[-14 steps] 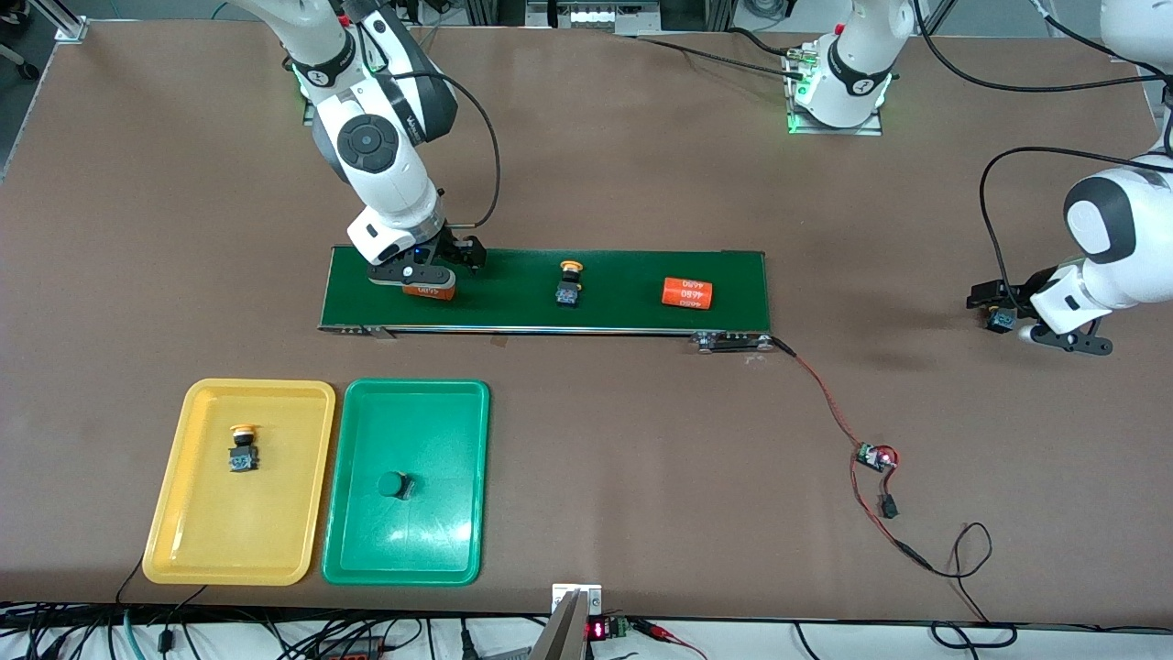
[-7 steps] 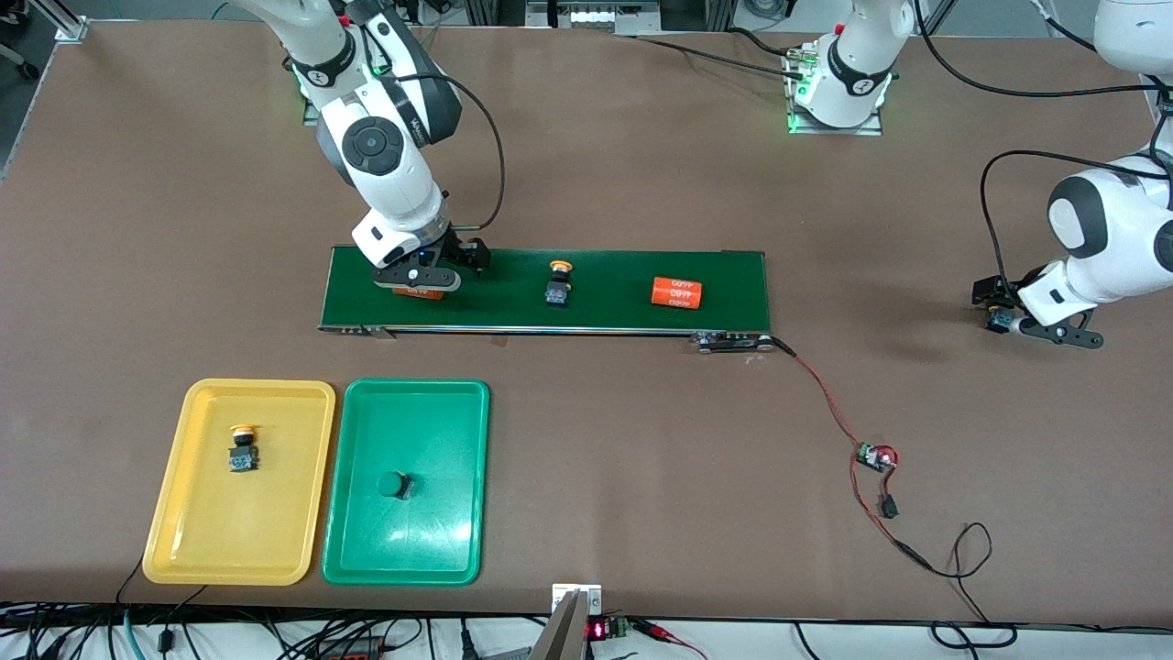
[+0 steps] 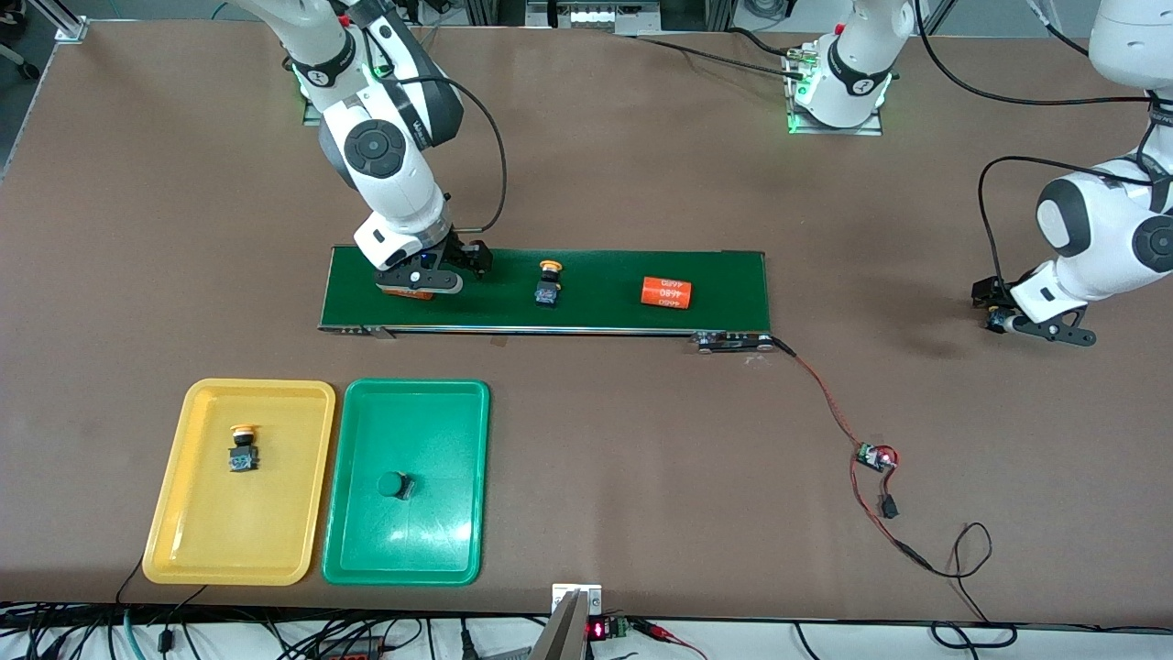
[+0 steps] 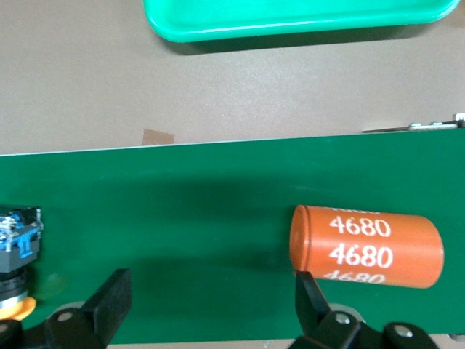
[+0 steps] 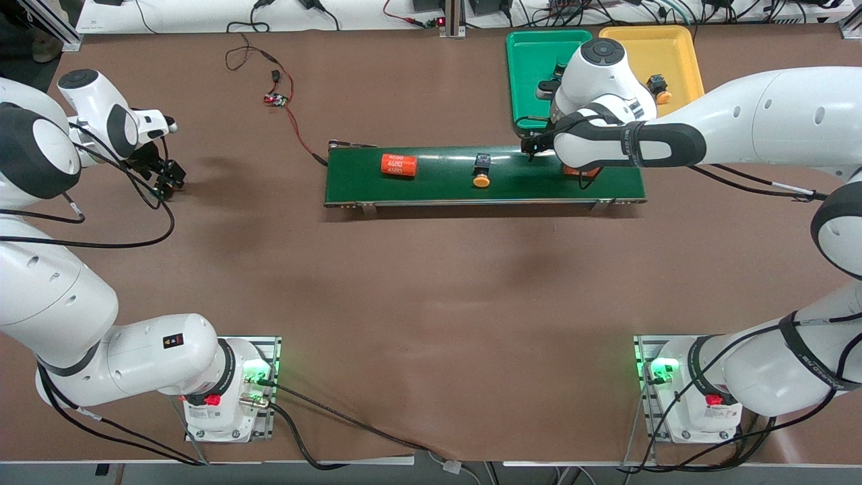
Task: Sort buttons by color to trays
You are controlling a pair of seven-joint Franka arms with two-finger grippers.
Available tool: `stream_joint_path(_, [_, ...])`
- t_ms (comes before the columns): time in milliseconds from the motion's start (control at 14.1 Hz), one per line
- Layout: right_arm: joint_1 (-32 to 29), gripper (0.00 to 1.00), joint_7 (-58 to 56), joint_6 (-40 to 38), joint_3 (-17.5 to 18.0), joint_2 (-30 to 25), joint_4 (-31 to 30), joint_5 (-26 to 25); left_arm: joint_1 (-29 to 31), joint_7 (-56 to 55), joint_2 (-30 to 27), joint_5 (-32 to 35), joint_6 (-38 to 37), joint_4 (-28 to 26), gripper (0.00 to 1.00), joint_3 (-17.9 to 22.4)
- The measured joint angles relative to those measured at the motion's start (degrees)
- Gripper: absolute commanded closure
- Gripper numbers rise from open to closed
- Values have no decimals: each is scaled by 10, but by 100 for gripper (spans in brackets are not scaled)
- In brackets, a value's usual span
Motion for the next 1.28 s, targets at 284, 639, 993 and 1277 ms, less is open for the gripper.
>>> stream_joint_path(284, [9, 0, 1, 0, 0, 13, 16, 0, 5, 27, 11, 0, 23, 0, 45, 0])
stream_joint_path(639, [11, 0, 8, 0, 0, 18, 20, 0, 11, 74, 15, 0, 25, 0, 99, 0])
stream_joint_path(993, [11, 0, 8, 0, 0, 18, 21, 0, 10, 103, 13, 0, 19, 3, 100, -1])
stream_joint_path(1277, [11, 0, 8, 1, 0, 19, 25, 0, -23, 107, -20, 0, -57, 24, 100, -18])
